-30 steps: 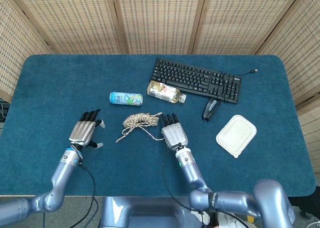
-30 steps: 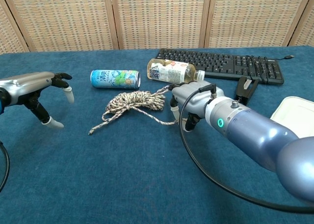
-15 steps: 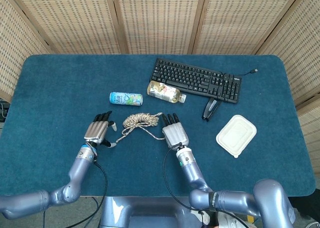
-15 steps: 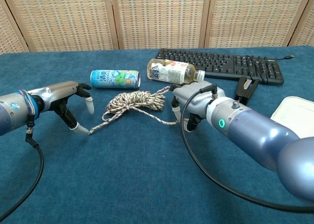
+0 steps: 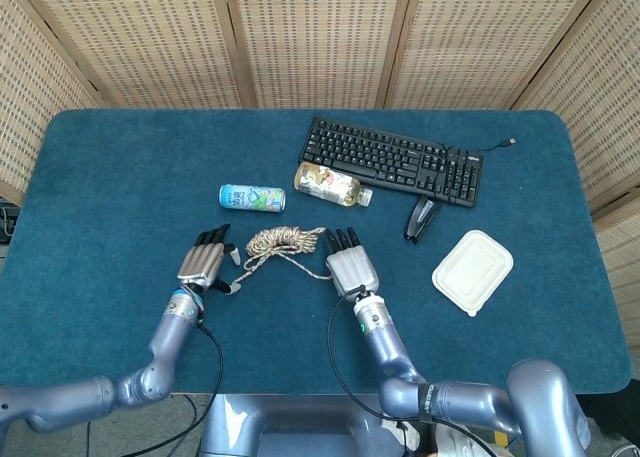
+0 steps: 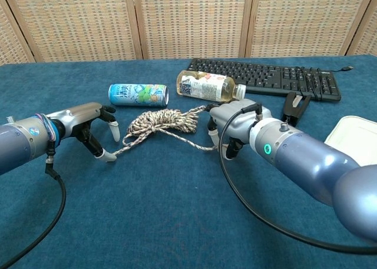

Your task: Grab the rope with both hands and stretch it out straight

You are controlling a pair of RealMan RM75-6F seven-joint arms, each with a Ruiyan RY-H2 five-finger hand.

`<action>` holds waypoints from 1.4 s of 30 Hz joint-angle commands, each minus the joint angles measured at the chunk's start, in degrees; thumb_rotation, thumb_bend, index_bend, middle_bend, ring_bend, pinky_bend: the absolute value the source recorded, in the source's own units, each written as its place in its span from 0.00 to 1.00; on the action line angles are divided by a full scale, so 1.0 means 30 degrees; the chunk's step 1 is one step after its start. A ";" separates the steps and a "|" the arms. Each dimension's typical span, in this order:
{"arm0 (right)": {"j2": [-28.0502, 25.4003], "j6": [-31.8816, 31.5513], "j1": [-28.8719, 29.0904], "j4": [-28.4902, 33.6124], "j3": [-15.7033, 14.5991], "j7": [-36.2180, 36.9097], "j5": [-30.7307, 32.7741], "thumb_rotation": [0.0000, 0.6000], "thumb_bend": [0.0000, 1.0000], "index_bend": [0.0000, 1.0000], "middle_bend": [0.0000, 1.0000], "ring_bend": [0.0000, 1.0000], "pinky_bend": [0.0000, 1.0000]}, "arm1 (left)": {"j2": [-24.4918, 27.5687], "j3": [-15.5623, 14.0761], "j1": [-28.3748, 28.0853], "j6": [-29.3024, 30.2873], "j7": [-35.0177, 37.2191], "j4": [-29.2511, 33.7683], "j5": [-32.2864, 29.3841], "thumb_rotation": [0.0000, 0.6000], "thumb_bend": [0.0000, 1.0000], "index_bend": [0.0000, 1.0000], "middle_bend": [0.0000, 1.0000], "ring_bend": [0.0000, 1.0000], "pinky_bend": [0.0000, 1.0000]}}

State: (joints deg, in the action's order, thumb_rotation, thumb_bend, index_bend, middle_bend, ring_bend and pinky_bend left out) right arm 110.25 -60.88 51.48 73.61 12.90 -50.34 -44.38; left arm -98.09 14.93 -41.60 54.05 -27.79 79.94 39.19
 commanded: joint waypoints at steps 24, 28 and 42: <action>-0.0133 0.0070 -0.0020 0.0119 0.0091 -0.0003 0.0213 1.00 0.45 0.75 0.04 0.00 0.00 | -0.0379 -0.0474 -0.0374 0.0193 0.0774 -0.0673 0.0349 1.00 0.33 0.50 0.00 0.00 0.00; -0.0156 0.0050 -0.0024 0.0160 0.0092 0.0006 0.0202 1.00 0.45 0.75 0.04 0.00 0.00 | -0.0408 -0.0499 -0.0410 0.0266 0.0720 -0.0654 0.0309 1.00 0.36 0.52 0.00 0.00 0.00; -0.0356 -0.0017 -0.0059 0.0372 0.0081 -0.0074 0.0320 1.00 0.45 0.75 0.04 0.00 0.00 | -0.0553 -0.0596 -0.0477 0.0418 0.0694 -0.0763 0.0389 1.00 0.43 0.54 0.00 0.00 0.00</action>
State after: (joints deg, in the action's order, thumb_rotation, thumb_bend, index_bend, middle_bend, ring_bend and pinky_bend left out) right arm 109.18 -60.95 51.30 74.73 13.15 -50.55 -43.41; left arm -99.70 13.16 -43.00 55.27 -25.73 77.66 40.22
